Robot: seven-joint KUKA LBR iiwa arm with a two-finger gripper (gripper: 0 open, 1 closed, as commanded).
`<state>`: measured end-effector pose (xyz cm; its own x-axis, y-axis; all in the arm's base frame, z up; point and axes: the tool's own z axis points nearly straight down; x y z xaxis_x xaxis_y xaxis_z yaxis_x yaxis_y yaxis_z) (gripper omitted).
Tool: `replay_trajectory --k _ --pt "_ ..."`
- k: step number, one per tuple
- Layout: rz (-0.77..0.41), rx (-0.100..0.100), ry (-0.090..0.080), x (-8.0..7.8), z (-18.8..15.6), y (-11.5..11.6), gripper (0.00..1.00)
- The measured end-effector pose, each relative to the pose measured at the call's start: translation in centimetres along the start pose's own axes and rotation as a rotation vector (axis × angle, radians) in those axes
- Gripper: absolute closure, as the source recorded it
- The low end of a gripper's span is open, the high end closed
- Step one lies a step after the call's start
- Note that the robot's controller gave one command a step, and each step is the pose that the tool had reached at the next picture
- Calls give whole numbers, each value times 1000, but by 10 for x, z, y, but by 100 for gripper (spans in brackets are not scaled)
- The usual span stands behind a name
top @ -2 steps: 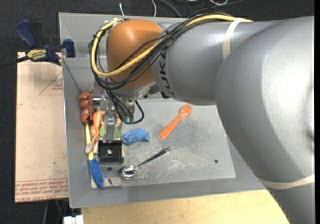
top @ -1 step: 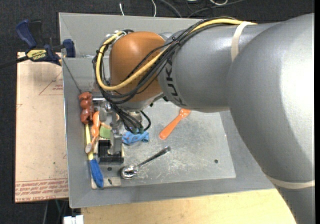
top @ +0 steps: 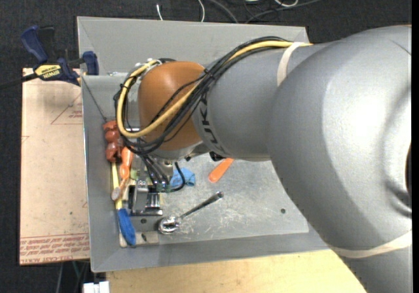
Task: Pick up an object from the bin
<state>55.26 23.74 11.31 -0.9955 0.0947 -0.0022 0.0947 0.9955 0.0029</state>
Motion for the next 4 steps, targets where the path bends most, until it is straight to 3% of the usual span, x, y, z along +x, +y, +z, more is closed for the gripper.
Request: replay_trajectory --k 1,2,3,4 --pt "-152 -7 -15 5 37 -10 0" --pt "130 -5 1 11 42 -28 100" --pt "130 -5 1 11 42 -28 100" --pt "131 0 9 14 10 -29 100"
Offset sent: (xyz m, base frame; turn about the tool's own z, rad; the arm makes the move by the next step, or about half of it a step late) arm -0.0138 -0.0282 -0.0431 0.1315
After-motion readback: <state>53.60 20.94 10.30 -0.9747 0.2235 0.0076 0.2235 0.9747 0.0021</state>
